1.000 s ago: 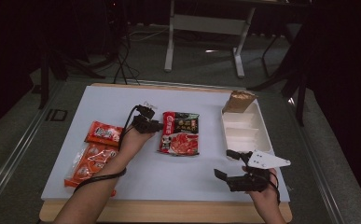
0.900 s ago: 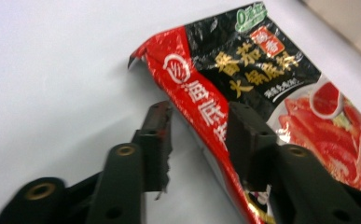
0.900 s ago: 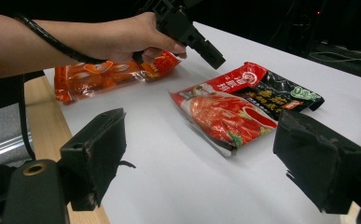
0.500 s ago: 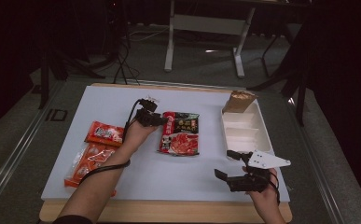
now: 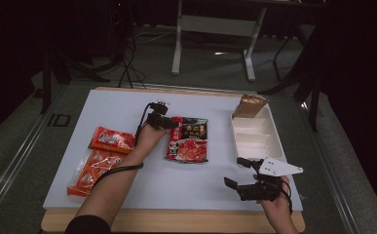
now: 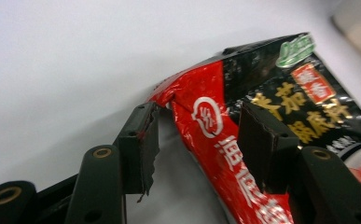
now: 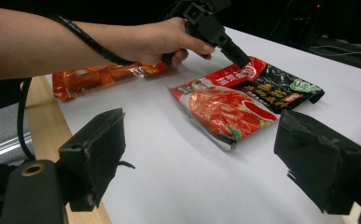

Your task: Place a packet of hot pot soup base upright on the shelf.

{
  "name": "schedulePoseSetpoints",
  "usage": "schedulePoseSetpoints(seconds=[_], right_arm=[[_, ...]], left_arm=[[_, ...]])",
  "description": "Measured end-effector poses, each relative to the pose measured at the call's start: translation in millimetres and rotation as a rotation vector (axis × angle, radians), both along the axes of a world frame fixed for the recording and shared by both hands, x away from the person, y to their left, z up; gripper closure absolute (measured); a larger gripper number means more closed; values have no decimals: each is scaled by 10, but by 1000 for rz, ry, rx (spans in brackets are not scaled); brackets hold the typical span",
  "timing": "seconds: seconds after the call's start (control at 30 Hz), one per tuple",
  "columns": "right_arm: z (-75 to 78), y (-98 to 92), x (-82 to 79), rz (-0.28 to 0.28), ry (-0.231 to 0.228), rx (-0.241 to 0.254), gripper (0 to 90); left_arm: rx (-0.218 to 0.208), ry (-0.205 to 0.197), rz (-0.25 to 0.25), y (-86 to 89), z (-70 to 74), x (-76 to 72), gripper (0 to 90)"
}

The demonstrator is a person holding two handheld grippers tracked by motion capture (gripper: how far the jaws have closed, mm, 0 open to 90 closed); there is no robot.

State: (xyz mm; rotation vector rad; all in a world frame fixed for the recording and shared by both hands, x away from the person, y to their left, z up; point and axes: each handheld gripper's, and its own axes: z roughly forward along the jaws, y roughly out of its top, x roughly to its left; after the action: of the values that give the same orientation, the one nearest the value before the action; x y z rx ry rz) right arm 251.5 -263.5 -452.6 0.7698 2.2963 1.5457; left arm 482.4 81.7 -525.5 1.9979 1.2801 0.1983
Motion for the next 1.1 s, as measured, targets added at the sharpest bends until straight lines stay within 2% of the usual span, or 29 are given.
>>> schedulePoseSetpoints(seconds=[0.1, 0.23, 0.27, 0.37, 0.5, 0.57, 0.63, 0.7, 0.73, 0.83, 0.9, 1.03, 1.1], right_arm=[[-6, 0, 4, 1, 3, 1, 161], [-14, -5, 12, 2, 3, -2, 161], [-18, -5, 15, 3, 7, -1, 161], [-21, -5, 17, 4, 9, -1, 162], [-21, -5, 15, 6, 8, -3, 161], [-27, -10, 22, 7, 10, -1, 162], [-32, -3, 26, 9, 14, -4, 162], [-33, 1, 26, 11, 15, -5, 162], [-34, 10, 25, 14, 14, -6, 162], [-35, 23, 18, 18, 14, -12, 162], [-33, 22, 19, 17, 13, -12, 162], [-34, 10, 27, 9, 22, -3, 163], [-35, 7, 30, 7, 24, 2, 163]], left_arm=[[1, 9, 27, -15, -58, 48, 491], [1, 27, 31, -14, -95, 89, 515], [-23, 33, 37, -22, -116, 107, 515], [-6, 32, 30, -59, -149, 131, 544], [-19, 39, 26, -59, -170, 138, 556], [-6, 44, 22, -76, -163, 134, 600], [-1, 54, 11, -89, -160, 131, 709], [23, 51, 6, -127, -147, 123, 724], [32, 59, -4, -126, -129, 133, 778], [45, 53, -4, -160, -89, 124, 833], [25, 52, 5, -165, -73, 115, 857], [20, 35, 2, -169, -36, 91, 870], [0, 31, 5, -155, 1, 69, 871]])
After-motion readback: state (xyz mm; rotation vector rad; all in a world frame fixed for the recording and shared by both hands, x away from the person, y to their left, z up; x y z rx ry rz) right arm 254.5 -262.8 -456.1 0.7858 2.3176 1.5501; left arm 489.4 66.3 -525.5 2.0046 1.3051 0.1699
